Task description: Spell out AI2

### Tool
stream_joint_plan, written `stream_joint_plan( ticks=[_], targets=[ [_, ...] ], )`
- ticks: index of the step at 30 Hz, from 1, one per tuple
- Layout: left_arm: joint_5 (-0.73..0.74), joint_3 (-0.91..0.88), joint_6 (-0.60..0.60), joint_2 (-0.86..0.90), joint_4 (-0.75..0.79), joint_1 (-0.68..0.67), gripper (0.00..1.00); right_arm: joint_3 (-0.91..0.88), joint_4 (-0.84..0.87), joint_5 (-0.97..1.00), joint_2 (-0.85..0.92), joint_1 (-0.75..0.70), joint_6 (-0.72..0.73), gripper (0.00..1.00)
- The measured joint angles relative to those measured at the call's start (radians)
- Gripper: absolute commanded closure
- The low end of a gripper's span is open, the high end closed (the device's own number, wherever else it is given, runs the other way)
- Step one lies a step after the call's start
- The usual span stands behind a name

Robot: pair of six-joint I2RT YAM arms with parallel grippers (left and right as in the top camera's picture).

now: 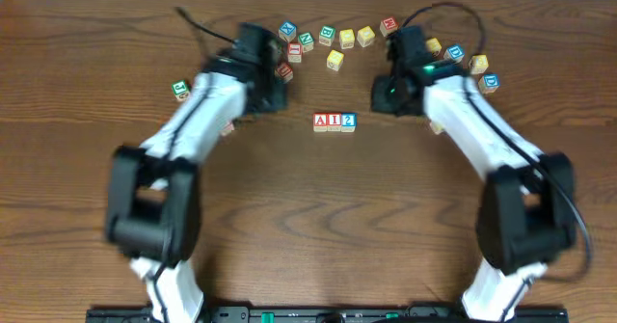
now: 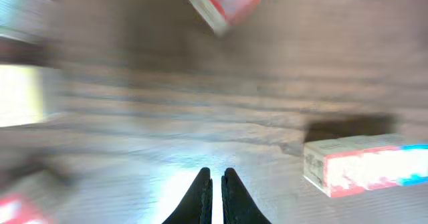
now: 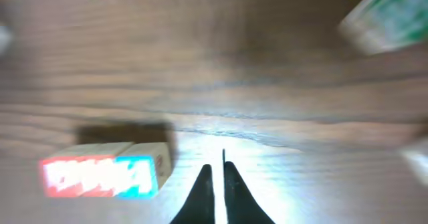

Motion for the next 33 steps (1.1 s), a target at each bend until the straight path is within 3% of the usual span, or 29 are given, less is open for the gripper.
stream_joint_plan(
  ticks=[2,4,7,8,9,11,13,14,15,25,33],
  targets=[
    [0.001,0.000,0.006,-0.117,-0.020,0.047,0.92,0.000,-0.039,0.000,-0.089,-0.016,-0.035,0.86],
    [0.000,0.000,0.014,-0.230,-0.034,0.092,0.76,0.000,-0.079,0.002,-0.173,-0.027,-0.060,0.81],
    [0.000,0.000,0.013,-0.386,-0.072,0.153,0.67,0.000,-0.159,0.003,-0.300,-0.035,-0.093,0.71],
    [0.000,0.000,0.012,-0.430,-0.086,0.169,0.43,0.000,-0.182,0.003,-0.340,-0.035,-0.102,0.64],
    [0.000,0.000,0.018,-0.457,-0.097,0.179,0.02,0.000,-0.200,0.004,-0.373,-0.035,-0.106,0.58],
    [0.000,0.000,0.014,-0.510,-0.119,0.198,0.03,0.000,-0.239,0.003,-0.446,-0.035,-0.117,0.48],
    [0.001,0.000,0.012,-0.541,-0.134,0.210,0.03,0.000,-0.268,0.004,-0.504,-0.035,-0.125,0.31],
    [0.001,0.000,0.013,-0.553,-0.137,0.214,0.02,0.000,-0.283,0.004,-0.543,-0.035,-0.126,0.19],
    [0.001,0.000,0.013,-0.563,-0.137,0.218,0.02,0.000,-0.293,0.004,-0.576,-0.035,-0.131,0.01],
    [0.001,0.000,0.013,-0.586,-0.141,0.219,0.02,0.000,-0.369,-0.013,-0.941,-0.035,-0.135,0.01],
    [0.001,0.000,0.013,-0.586,-0.143,0.219,0.02,0.000,-0.443,-0.026,-1.111,-0.035,-0.143,0.01]
  ],
)
